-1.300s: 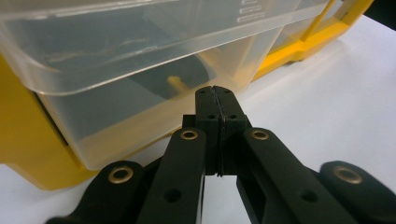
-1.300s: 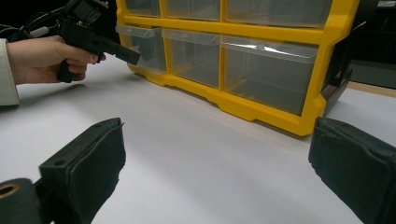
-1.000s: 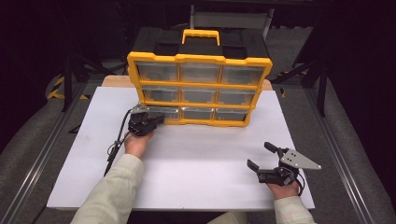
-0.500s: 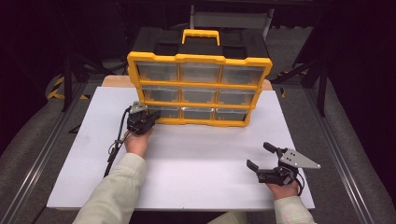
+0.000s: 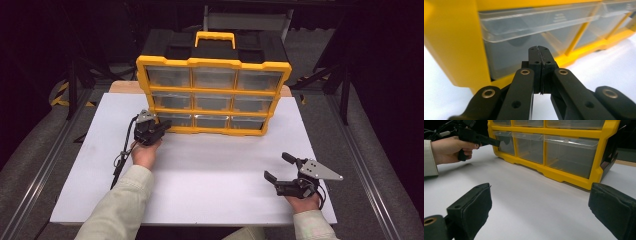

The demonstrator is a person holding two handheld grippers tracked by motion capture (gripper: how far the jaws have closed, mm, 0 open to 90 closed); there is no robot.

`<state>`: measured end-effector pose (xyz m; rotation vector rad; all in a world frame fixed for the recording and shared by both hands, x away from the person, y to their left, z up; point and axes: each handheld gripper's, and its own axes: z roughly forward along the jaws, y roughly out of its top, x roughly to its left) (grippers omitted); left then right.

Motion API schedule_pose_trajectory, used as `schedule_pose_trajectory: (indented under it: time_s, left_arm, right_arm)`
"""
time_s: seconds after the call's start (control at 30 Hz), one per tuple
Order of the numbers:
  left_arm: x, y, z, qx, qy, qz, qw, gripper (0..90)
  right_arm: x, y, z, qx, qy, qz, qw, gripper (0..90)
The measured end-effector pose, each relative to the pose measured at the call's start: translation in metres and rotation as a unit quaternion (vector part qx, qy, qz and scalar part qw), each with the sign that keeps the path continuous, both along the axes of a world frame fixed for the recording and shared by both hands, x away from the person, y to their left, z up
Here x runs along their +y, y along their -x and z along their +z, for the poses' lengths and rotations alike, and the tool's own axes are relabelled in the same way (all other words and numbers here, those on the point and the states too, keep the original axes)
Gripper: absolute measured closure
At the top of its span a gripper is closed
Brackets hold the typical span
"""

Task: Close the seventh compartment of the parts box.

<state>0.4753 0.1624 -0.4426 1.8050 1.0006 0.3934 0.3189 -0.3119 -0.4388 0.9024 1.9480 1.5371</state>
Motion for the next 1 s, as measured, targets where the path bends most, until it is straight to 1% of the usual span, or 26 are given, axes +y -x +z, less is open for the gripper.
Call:
schedule_pose_trajectory:
  time_s: [0.1,0.13,0.17,0.2,0.23,0.27,0.3,0.33,0.4,0.43,0.47,0.5,0.53,0.57,0.63,0.77,0.9,0.93,1.0]
  left_arm:
    - [0.000,0.005,0.003,-0.008,-0.013,-0.023,0.9996,85.3]
    - [0.001,0.007,0.005,-0.008,-0.012,-0.031,0.9994,83.1]
    - [0.002,0.009,0.007,-0.013,-0.015,-0.034,0.9992,80.8]
    - [0.003,0.012,0.008,-0.015,-0.011,-0.039,0.9991,78.4]
    - [0.004,0.015,0.010,-0.017,-0.007,-0.044,0.9989,73.8]
    - [0.005,0.018,0.012,-0.017,-0.002,-0.051,0.9985,68.9]
    - [0.005,0.020,0.013,-0.014,0.005,-0.055,0.9984,60.1]
    - [0.005,0.021,0.014,-0.007,0.010,-0.058,0.9982,51.1]
    - [0.004,0.025,0.016,0.014,0.018,-0.061,0.9979,33.6]
    - [0.004,0.025,0.016,0.014,0.018,-0.061,0.9979,26.0]
    - [0.004,0.027,0.018,0.018,0.026,-0.064,0.9975,20.9]
    - [0.004,0.029,0.019,0.016,0.031,-0.068,0.9971,20.9]
    - [0.004,0.033,0.022,0.010,0.037,-0.073,0.9966,18.6]
    - [0.004,0.036,0.024,0.005,0.037,-0.076,0.9964,16.5]
    - [0.005,0.043,0.028,-0.012,0.035,-0.082,0.9960,14.7]
    - [0.009,0.059,0.037,-0.034,0.031,-0.098,0.9941,11.9]
    - [0.018,0.073,0.043,-0.041,0.032,-0.109,0.9927,8.1]
    - [0.020,0.075,0.044,-0.040,0.035,-0.110,0.9925,7.2]
    - [0.027,0.082,0.047,-0.045,0.051,-0.109,0.9917,5.9]
  right_arm:
    - [0.000,0.000,0.000,0.000,0.001,0.000,1.0000,5.3]
    - [0.000,0.000,0.000,0.000,0.001,0.000,1.0000,5.3]
    - [0.000,0.000,0.000,0.000,0.001,0.000,1.0000,5.3]
    - [0.000,0.000,0.000,0.001,0.002,0.000,1.0000,5.3]
    - [0.001,0.000,0.000,0.002,0.002,0.000,1.0000,5.3]
    - [0.001,0.000,0.000,0.002,0.002,0.000,1.0000,5.3]
    - [0.001,0.000,0.000,0.003,0.003,0.000,1.0000,5.3]
    - [0.001,0.000,0.000,0.002,0.003,0.001,1.0000,5.3]
    - [0.001,0.000,0.000,0.002,0.004,0.000,1.0000,5.3]
    - [0.001,-0.001,-0.001,0.003,0.004,0.000,1.0000,5.3]
    - [0.001,-0.001,-0.001,0.003,0.004,0.000,1.0000,5.3]
    - [0.001,-0.001,-0.001,0.003,0.004,0.000,1.0000,5.3]
    - [0.002,-0.001,-0.001,0.005,0.004,-0.001,1.0000,5.3]
    - [0.002,-0.001,-0.001,0.005,0.004,-0.002,1.0000,5.3]
    - [0.002,-0.001,-0.001,0.007,0.004,-0.002,1.0000,5.3]
    - [0.001,-0.002,-0.002,0.007,0.005,-0.002,1.0000,5.3]
    - [0.001,-0.001,-0.002,0.007,0.005,-0.003,1.0000,5.3]
    - [0.001,-0.001,-0.002,0.007,0.005,-0.003,1.0000,5.3]
    - [0.001,-0.001,-0.002,0.007,0.005,-0.005,1.0000,5.2]
